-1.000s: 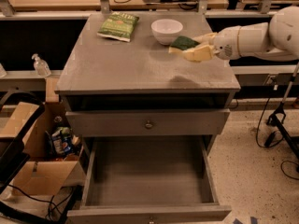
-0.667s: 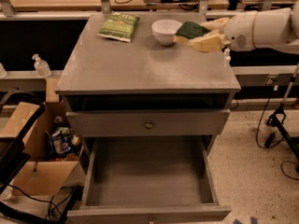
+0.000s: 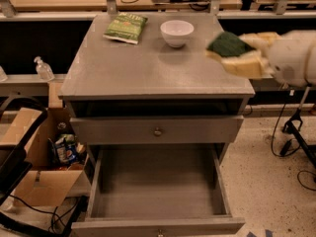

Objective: Place sponge into middle drawer

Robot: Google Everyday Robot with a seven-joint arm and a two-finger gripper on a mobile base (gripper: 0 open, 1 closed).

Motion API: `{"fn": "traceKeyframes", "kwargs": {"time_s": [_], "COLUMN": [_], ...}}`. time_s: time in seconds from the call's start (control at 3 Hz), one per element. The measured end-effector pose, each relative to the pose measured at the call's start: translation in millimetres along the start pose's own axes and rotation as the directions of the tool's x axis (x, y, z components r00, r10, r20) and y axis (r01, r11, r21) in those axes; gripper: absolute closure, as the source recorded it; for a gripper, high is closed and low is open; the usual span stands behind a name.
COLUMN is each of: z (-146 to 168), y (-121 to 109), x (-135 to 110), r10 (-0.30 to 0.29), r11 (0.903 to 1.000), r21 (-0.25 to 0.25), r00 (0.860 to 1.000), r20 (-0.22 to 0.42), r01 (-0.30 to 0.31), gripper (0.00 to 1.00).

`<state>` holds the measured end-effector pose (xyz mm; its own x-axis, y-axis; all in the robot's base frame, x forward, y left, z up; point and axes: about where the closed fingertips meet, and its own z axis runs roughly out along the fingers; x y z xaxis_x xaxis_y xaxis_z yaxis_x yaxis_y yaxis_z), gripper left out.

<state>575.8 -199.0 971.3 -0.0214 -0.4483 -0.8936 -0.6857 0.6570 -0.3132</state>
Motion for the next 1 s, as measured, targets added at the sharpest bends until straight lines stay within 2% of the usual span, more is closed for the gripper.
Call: {"fn": "traceKeyframes", "kwargs": {"time_s": [0.33, 0.67, 1.0], "z": [-28.2, -18.9, 0.2], "y": [22.2, 65.4, 92.0], "x": [98.0, 217.2, 290.2], "r10": [0.057, 0.128, 0.176], "r11": [0.9966, 0.9918, 0.9831], "r21": [0.066, 0.043, 0.008], "r00": [0.989, 0.954, 0.932], "r20": [-0.137, -0.273, -0.316], "r01": [-0.048, -0.120, -0.183], "gripper": [1.00, 1.00, 1.00]}}
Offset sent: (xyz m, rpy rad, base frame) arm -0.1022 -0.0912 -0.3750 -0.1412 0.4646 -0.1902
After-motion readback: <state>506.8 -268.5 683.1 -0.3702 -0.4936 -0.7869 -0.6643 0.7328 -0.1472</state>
